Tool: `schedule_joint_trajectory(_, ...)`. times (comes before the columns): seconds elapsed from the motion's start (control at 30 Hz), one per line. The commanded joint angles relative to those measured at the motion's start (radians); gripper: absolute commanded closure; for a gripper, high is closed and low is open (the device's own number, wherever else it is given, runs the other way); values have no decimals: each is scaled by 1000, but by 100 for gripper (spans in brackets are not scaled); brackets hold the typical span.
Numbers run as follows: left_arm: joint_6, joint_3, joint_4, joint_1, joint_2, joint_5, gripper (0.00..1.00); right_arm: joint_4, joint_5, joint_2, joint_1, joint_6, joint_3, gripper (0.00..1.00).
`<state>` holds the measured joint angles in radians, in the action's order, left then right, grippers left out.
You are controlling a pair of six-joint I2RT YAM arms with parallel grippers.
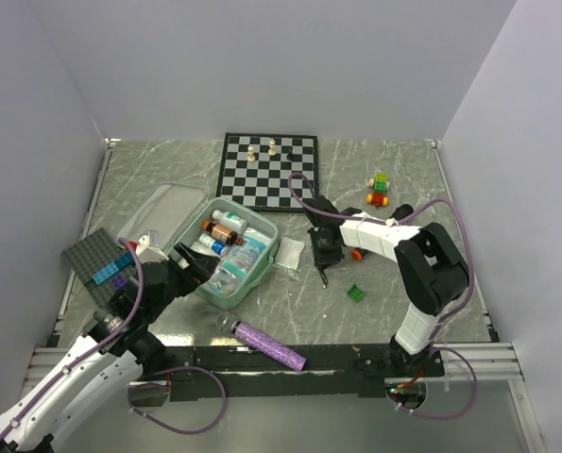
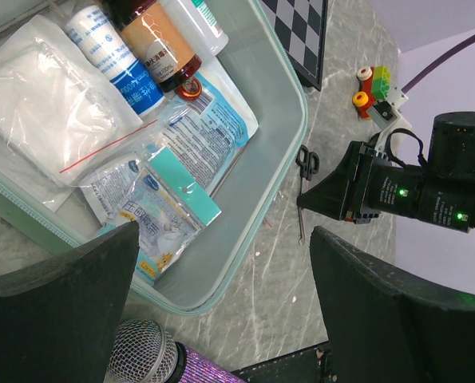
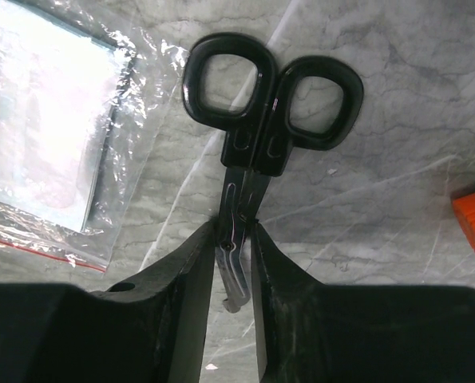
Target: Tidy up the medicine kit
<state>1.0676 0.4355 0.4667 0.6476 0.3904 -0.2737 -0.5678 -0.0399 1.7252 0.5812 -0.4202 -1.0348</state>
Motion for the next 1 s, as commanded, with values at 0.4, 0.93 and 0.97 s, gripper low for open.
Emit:
schedule_joint_trajectory(0.4, 2, 8, -36, -2, -1, 8, 8, -29, 15, 16, -1, -9, 7, 78)
schedule_joint_trajectory(0.93, -8, 17, -39, -2, 7, 7, 8, -87, -8, -98, -1, -6, -16, 83)
schedule_joint_trajectory(0.97, -6, 17, -39, -2, 8, 8, 8, -87, -8, -102, -1, -8, -15, 83)
